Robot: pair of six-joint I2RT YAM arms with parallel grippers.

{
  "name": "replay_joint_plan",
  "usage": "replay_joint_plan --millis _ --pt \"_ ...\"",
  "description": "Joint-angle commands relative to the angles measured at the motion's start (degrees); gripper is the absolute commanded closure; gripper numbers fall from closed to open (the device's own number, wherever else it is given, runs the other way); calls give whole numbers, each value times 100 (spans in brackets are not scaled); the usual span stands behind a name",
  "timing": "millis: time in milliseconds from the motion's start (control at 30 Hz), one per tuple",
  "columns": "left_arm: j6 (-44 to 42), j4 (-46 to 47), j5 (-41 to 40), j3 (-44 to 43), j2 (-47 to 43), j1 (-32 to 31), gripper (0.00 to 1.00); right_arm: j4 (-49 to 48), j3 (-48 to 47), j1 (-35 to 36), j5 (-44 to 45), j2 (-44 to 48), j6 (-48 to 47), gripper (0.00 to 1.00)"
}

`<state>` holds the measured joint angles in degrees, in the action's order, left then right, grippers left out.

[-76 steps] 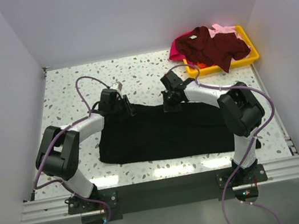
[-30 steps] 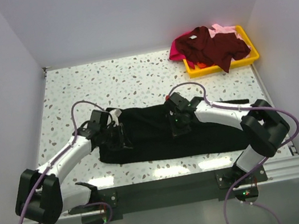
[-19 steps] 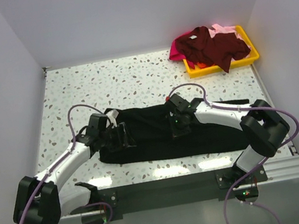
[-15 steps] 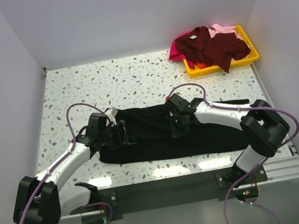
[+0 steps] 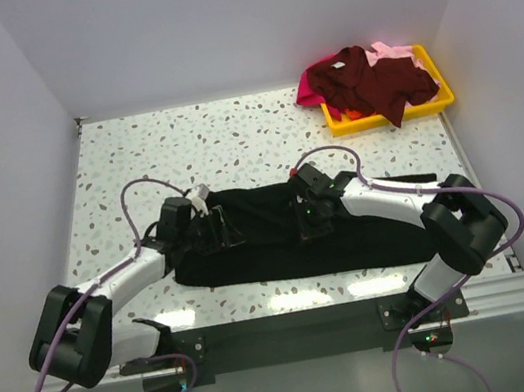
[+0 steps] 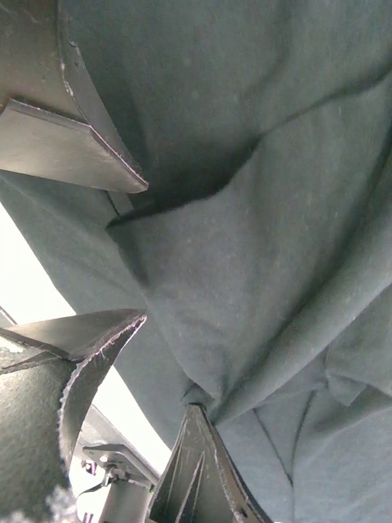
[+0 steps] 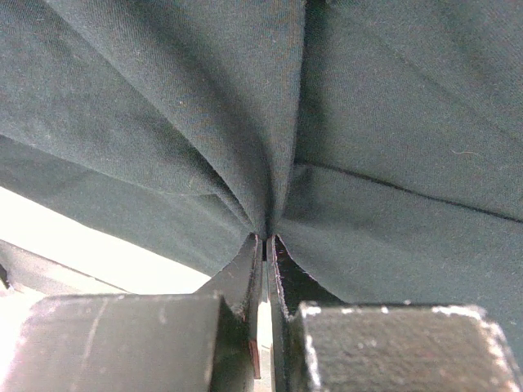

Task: Fold and stack the t-shirts
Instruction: Fold the tshirt

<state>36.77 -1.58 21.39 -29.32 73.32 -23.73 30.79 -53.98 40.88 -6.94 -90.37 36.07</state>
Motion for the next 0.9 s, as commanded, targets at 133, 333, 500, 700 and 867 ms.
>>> replay_joint_plan --millis 133,333,500,700,867 --pt "111 967 217 163 156 -185 38 -152 -87 34 -97 107 84 100" --pt "111 1178 199 295 323 -246 53 -169 -87 34 -97 116 84 100" --pt "84 819 348 138 280 -273 85 -161 -96 34 -115 151 110 100" --pt "207 -587 462 -328 226 -273 99 -55 -175 34 -132 212 84 100" --pt "724 -388 1455 -92 148 -273 100 -38 -131 43 -211 379 136 100"
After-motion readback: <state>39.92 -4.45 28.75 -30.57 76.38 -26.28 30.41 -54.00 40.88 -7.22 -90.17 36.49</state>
